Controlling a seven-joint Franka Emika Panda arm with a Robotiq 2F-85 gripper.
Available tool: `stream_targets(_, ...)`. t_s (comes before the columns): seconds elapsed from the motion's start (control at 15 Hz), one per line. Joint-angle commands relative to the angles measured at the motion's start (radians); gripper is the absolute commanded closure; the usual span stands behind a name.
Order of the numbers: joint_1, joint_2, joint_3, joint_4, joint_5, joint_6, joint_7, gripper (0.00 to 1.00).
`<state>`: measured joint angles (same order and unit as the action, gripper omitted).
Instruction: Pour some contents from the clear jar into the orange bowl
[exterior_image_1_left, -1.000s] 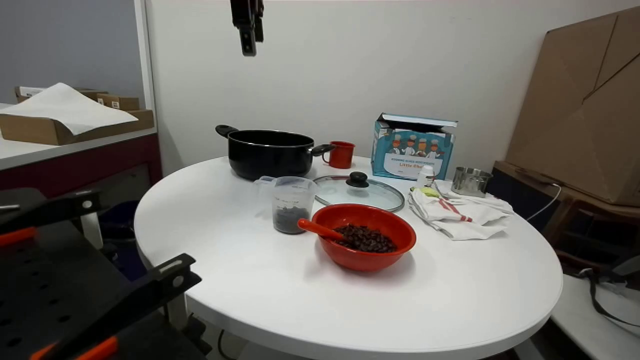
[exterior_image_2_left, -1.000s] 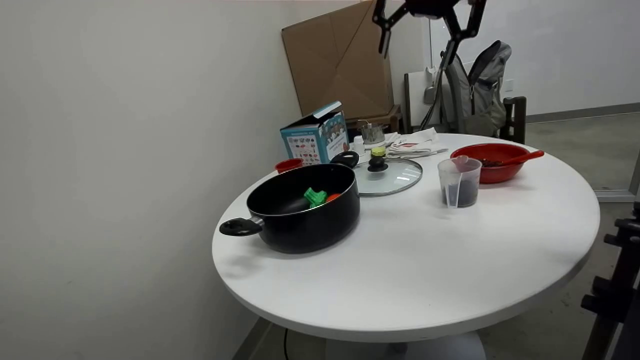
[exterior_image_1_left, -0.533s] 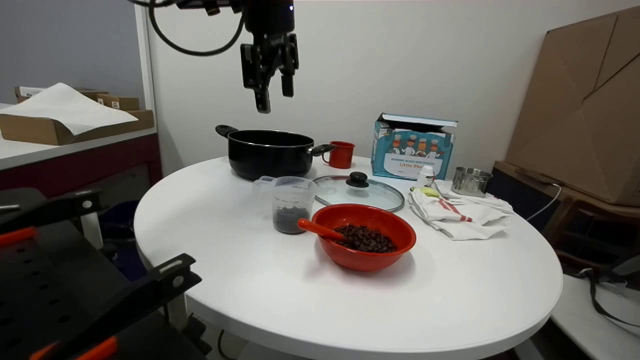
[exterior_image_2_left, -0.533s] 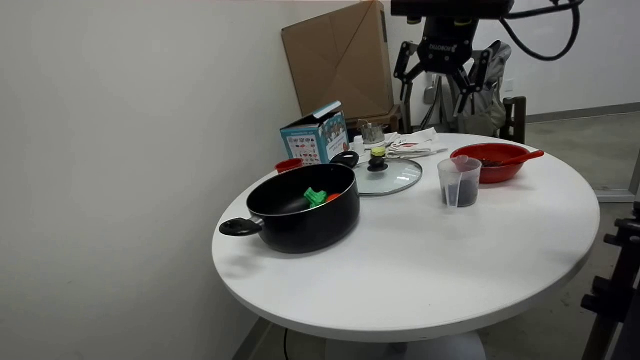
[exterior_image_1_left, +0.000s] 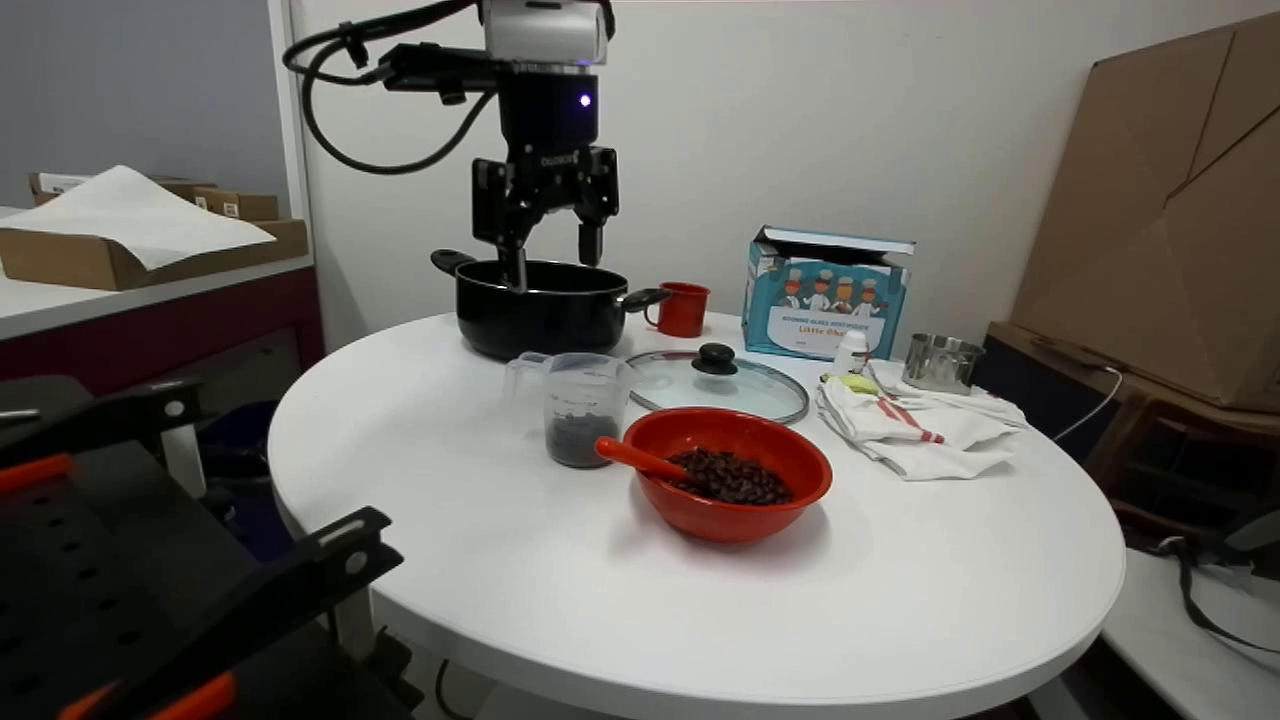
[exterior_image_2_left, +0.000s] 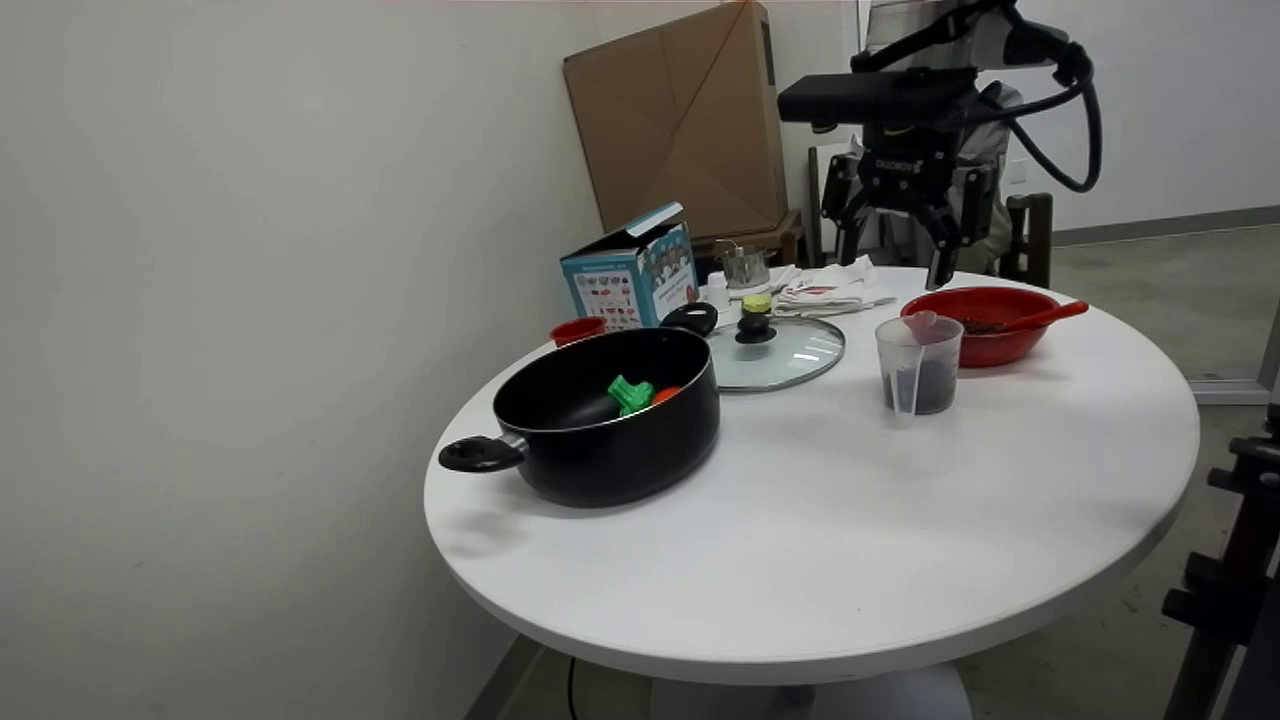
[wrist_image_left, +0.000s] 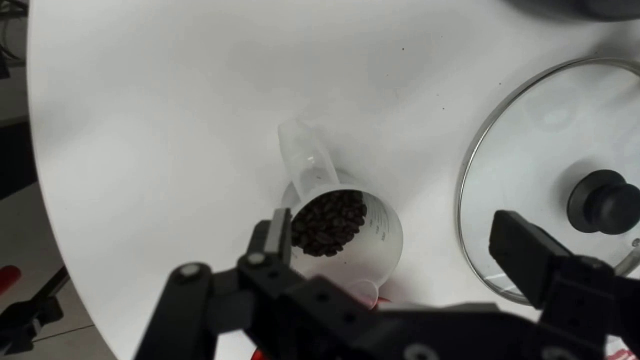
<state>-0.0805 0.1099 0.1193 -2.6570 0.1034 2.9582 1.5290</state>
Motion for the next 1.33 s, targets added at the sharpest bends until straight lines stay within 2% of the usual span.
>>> stream_targets(0.0, 0.125, 0.069, -0.107, 0.066, -0.069, -0.016, 0.093, 0.0)
stream_targets(0.27, 0.225, 0.144, -0.172, 0.117, -0.094, -0.046, 0.131, 0.0)
stream_targets(0.67, 0.311, 0.183, -0.195, 0.121, -0.089, -0.116, 0.123, 0.0)
stream_targets(0.87, 0.29, 0.18, -0.171, 0.124, -0.062, -0.166, 0.066, 0.0)
stream_targets(1.27, 0.264, 0.173, -0.204, 0.155, -0.094, -0.257, 0.037, 0.0)
